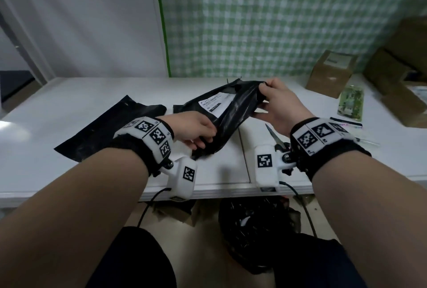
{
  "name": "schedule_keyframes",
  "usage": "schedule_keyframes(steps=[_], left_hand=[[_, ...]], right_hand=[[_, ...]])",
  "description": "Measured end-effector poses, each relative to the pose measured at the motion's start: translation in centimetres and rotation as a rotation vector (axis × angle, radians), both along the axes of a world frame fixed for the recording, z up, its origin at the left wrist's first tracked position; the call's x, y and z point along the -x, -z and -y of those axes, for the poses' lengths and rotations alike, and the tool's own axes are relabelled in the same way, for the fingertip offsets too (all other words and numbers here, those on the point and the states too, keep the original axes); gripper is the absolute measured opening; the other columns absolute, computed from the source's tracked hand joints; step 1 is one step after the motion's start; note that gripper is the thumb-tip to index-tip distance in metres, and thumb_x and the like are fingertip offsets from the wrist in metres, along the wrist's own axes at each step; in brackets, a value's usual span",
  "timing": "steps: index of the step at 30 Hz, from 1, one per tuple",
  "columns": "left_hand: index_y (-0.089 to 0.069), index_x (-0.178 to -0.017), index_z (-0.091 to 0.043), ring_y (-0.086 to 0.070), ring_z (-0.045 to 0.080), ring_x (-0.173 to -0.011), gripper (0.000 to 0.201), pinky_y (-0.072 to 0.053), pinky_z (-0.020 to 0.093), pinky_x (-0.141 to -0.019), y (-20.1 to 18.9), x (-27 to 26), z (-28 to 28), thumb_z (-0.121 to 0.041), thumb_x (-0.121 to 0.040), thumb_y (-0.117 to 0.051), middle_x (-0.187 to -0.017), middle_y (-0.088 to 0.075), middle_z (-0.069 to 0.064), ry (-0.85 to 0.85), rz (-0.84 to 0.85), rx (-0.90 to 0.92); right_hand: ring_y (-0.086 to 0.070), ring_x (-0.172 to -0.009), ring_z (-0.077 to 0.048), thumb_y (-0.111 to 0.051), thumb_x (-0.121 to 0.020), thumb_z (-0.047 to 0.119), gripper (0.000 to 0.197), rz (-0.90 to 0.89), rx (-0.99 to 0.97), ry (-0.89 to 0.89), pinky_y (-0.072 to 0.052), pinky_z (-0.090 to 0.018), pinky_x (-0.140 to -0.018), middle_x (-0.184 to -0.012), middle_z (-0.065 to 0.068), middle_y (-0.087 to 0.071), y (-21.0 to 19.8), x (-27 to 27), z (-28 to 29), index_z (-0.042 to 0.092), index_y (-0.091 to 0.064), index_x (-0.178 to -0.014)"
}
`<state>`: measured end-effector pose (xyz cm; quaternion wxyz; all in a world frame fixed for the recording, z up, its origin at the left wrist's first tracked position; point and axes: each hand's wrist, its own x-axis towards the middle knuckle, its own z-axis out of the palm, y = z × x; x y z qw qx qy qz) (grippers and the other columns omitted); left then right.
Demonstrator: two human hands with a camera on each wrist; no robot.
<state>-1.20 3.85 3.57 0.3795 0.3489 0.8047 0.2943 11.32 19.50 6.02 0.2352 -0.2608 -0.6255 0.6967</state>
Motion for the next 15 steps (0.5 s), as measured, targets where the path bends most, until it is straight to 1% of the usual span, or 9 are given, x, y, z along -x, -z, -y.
schedule_keyframes(steps=[2,3,4,6,8,10,11,13,15], left_hand=[[-0.059,-0.090,-0.016,-0.057,0.012,-0.064,0.011,-0.047,0.021,-0.055,-1.4,-0.1,-0.8,-0.012,-0.094,-0.050,-0.082,-0.064,0.002,-0.095,-0.066,-0.158],[-0.059,-0.089,-0.016,-0.057,0.014,-0.063,0.012,-0.046,0.023,-0.055,-2.1,-0.1,-1.2,-0.008,-0.092,-0.051,-0.081,-0.064,0.004,-0.155,-0.089,-0.242],[-0.059,-0.092,-0.014,-0.057,0.015,-0.064,0.012,-0.047,0.025,-0.055,-2.9,0.0,-1.7,-0.006,-0.091,-0.050,-0.083,-0.064,0.006,-0.205,-0.112,-0.318],[-0.056,-0.110,-0.014,-0.059,0.016,-0.070,0.022,-0.049,0.026,-0.058,-4.6,-0.1,-2.3,-0.005,-0.090,-0.050,-0.091,-0.064,0.007,-0.256,-0.187,-0.408],[-0.049,-0.126,-0.017,-0.060,0.016,-0.075,0.036,-0.051,0.026,-0.060,-6.1,-0.2,-2.7,-0.008,-0.092,-0.049,-0.098,-0.060,0.006,-0.231,-0.256,-0.439],[-0.045,-0.133,-0.020,-0.058,0.015,-0.077,0.042,-0.051,0.027,-0.064,-7.2,-0.6,-3.0,-0.007,-0.093,-0.046,-0.097,-0.055,0.002,-0.160,-0.297,-0.435],[-0.045,-0.134,-0.023,-0.057,0.015,-0.079,0.045,-0.052,0.027,-0.066,-7.7,-0.8,-3.2,-0.006,-0.092,-0.045,-0.102,-0.052,0.000,-0.122,-0.316,-0.427],[-0.046,-0.134,-0.028,-0.057,0.016,-0.083,0.052,-0.052,0.027,-0.068,-8.3,-1.4,-3.4,-0.001,-0.090,-0.047,-0.114,-0.048,-0.001,-0.050,-0.367,-0.412],[-0.050,-0.132,-0.027,-0.056,0.013,-0.082,0.056,-0.050,0.023,-0.062,-8.7,-2.0,-3.6,0.006,-0.087,-0.047,-0.113,-0.050,-0.002,0.032,-0.348,-0.438]], right_hand=[[-0.057,-0.077,-0.019,-0.041,-0.100,0.016,0.018,-0.075,0.018,-0.038,-0.053,-0.044,-0.077,-0.083,-0.003,-0.056,-1.8,-0.4,0.0,0.017,-0.044,-0.083],[-0.058,-0.078,-0.020,-0.040,-0.101,0.017,0.018,-0.107,0.031,-0.067,-0.054,-0.043,-0.074,-0.085,-0.003,-0.058,-2.6,-0.6,0.1,0.017,-0.045,-0.084],[-0.059,-0.080,-0.021,-0.040,-0.101,0.017,0.017,-0.132,0.044,-0.098,-0.053,-0.042,-0.073,-0.088,-0.005,-0.060,-3.3,-0.8,0.2,0.017,-0.046,-0.085],[-0.061,-0.087,-0.026,-0.037,-0.102,0.018,0.015,-0.169,0.060,-0.160,-0.053,-0.042,-0.073,-0.102,-0.008,-0.066,-4.3,-1.2,0.4,0.016,-0.045,-0.088],[-0.062,-0.095,-0.031,-0.035,-0.102,0.018,0.015,-0.184,0.043,-0.205,-0.051,-0.045,-0.076,-0.112,-0.008,-0.068,-4.9,-1.6,0.7,0.016,-0.042,-0.090],[-0.063,-0.096,-0.033,-0.033,-0.102,0.018,0.017,-0.191,0.036,-0.236,-0.051,-0.044,-0.076,-0.106,-0.007,-0.070,-5.3,-2.0,1.1,0.016,-0.040,-0.087],[-0.064,-0.092,-0.032,-0.033,-0.103,0.018,0.018,-0.195,0.038,-0.246,-0.052,-0.041,-0.072,-0.101,-0.007,-0.071,-5.5,-2.2,1.3,0.016,-0.040,-0.086],[-0.066,-0.080,-0.028,-0.034,-0.102,0.019,0.017,-0.200,0.038,-0.252,-0.051,-0.035,-0.064,-0.087,-0.005,-0.071,-5.9,-2.6,1.6,0.016,-0.040,-0.086],[-0.063,-0.065,-0.022,-0.035,-0.102,0.019,0.017,-0.199,0.016,-0.246,-0.048,-0.030,-0.059,-0.077,-0.005,-0.066,-6.5,-3.0,1.8,0.016,-0.041,-0.086]])
